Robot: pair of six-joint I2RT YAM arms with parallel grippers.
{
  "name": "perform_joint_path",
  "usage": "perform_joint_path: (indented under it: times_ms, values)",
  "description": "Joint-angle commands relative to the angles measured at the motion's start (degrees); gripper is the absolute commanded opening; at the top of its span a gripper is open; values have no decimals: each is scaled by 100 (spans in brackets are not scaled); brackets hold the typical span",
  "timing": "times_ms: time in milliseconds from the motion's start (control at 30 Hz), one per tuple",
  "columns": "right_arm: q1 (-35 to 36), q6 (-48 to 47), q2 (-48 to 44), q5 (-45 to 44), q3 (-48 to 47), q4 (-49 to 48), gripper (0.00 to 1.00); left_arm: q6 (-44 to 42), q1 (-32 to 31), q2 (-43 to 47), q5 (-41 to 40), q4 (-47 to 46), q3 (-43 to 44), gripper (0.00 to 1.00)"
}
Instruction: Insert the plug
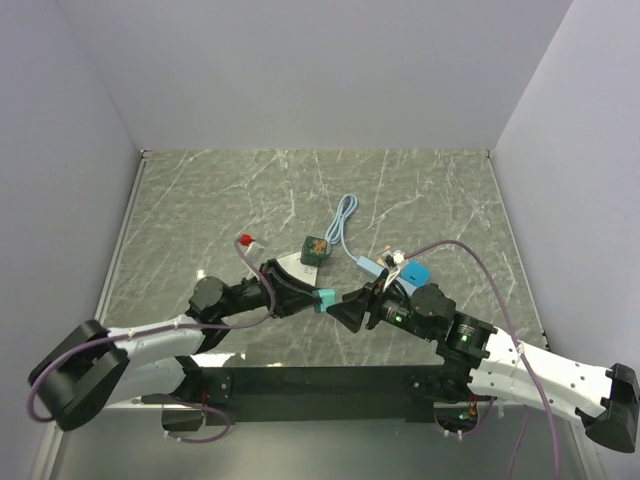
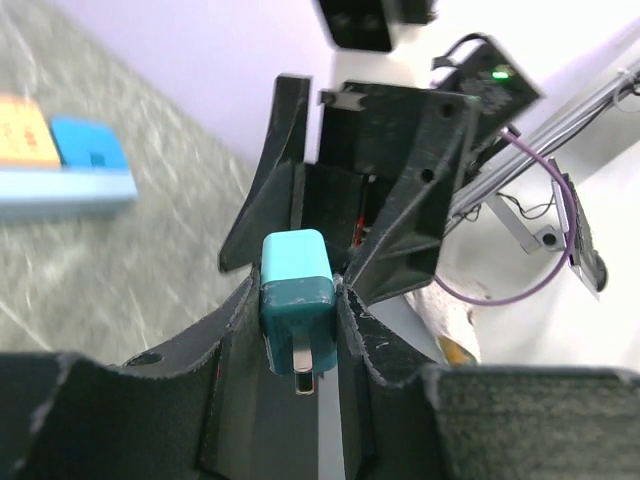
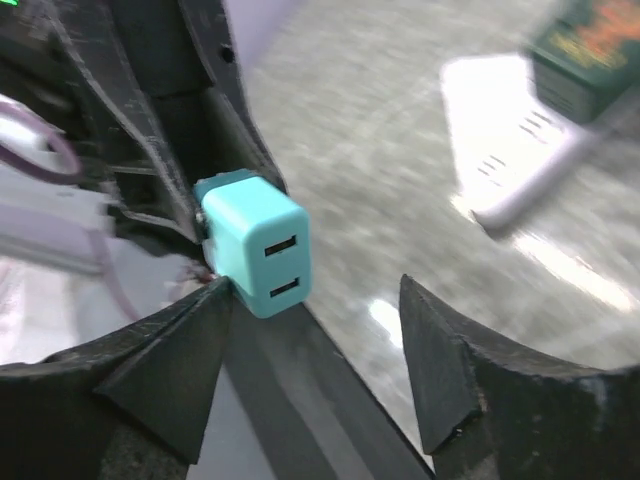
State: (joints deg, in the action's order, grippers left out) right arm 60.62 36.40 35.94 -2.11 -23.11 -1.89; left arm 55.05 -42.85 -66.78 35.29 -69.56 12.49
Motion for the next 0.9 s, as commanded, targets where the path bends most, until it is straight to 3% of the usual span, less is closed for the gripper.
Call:
perform_joint_path:
  times_ms: [0, 300, 867]
  values:
    - [-217, -10, 97, 851, 140, -1267, 72, -503, -48, 595, -242, 249, -106, 0]
    - [-481, 271, -35, 1836, 588, -2578, 62, -495, -57, 1115, -242, 373, -230, 0]
    - [-490, 350, 405, 2399, 668, -3405, 47, -495, -329, 781, -294, 171, -89, 0]
